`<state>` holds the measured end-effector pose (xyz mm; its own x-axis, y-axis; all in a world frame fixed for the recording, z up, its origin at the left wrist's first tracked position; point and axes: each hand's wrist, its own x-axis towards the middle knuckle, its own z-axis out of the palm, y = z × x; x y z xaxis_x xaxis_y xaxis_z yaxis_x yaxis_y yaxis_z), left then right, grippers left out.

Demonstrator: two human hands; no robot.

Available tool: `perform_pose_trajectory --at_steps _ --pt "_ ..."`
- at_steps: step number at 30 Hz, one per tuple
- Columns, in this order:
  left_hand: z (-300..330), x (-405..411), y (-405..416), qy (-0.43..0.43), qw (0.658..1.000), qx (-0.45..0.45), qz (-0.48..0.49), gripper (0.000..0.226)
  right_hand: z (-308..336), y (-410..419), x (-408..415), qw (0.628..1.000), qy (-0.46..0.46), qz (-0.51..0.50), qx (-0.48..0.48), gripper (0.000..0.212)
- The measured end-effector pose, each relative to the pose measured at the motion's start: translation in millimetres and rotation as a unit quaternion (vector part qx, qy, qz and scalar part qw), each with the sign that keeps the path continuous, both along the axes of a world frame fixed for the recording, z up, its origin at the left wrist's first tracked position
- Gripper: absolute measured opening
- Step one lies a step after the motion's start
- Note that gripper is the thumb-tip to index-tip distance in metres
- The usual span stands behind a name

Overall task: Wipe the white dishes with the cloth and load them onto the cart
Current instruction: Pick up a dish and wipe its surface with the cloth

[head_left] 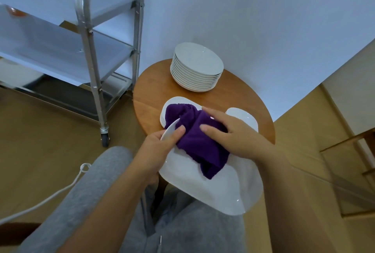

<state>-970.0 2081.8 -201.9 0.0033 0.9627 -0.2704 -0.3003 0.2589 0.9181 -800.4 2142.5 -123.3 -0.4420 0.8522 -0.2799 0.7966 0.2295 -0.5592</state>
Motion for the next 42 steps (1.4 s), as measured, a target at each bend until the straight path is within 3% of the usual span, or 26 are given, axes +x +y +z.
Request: perform_pose_trajectory --at_steps 4,7,9,15,17,20,22,25,32,36,39,42 --pt "13 -6 8 0.071 0.994 0.016 -0.081 0.052 16 8 -3 0.992 0.034 0.051 -0.107 0.069" --pt "21 -7 14 0.064 0.991 0.051 -0.103 0.043 17 12 -12 0.991 0.045 0.064 -0.108 0.057" --pt "24 -6 15 0.048 0.993 0.068 -0.082 0.032 15 17 -14 0.991 0.079 0.047 -0.100 0.050" --pt "29 -14 15 0.067 0.995 0.077 0.012 0.036 15 31 8 0.965 0.142 0.019 -0.219 0.037" --pt "28 -25 18 0.114 0.987 0.067 0.091 0.039 12 33 26 0.960 0.148 -0.007 -0.238 0.041" --pt "29 -33 22 0.110 0.979 0.078 0.154 0.035 2 30 47 0.948 0.208 -0.052 -0.235 0.048" --pt "31 -28 25 0.071 0.978 0.069 0.184 0.029 -10 21 45 0.912 0.334 -0.124 -0.201 0.047" --pt "33 -13 28 -0.002 0.971 0.048 0.233 0.025 -28 7 34 0.818 0.497 -0.258 -0.132 0.045" --pt "32 22 29 -0.067 0.944 0.047 0.320 0.025 -42 -11 16 0.664 0.635 -0.388 -0.076 0.044" --pt "28 62 23 -0.075 0.945 -0.007 0.319 0.024 -45 -13 -3 0.572 0.684 -0.449 -0.059 0.038" --pt "17 78 13 -0.078 0.963 -0.007 0.259 0.020 -48 -15 -9 0.584 0.661 -0.467 -0.062 0.040" --pt "8 55 17 -0.017 0.984 -0.037 0.173 0.024 -43 -14 10 0.661 0.597 -0.454 -0.042 0.043"
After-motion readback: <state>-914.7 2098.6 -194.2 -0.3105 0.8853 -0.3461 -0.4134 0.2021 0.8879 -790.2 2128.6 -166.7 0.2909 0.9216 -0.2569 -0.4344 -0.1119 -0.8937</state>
